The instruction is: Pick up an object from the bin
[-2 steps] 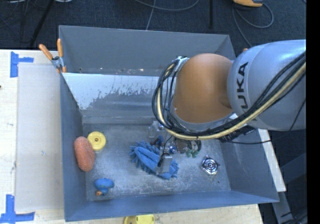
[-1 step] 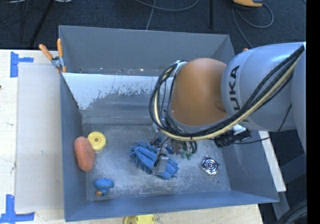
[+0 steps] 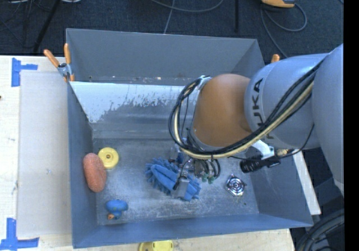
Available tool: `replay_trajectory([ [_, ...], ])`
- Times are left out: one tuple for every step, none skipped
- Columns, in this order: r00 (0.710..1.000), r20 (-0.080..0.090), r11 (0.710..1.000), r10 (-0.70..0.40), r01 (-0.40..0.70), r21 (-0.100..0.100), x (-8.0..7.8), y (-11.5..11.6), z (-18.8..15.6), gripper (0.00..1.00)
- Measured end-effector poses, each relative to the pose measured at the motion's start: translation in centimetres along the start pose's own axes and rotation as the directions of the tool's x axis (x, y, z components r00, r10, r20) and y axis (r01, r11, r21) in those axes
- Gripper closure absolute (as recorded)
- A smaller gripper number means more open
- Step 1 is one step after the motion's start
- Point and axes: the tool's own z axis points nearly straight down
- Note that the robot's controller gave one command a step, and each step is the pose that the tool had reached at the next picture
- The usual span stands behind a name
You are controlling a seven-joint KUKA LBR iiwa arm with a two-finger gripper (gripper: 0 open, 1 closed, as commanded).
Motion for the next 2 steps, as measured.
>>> replay_trajectory([
  [0.998, 0.000, 0.998, 0.070, -0.070, 0.000, -0.65, -1.75, 2.37, 1.00],
  [0.998, 0.000, 0.998, 0.070, -0.070, 0.000, -0.65, -1.76, 2.37, 1.00],
])
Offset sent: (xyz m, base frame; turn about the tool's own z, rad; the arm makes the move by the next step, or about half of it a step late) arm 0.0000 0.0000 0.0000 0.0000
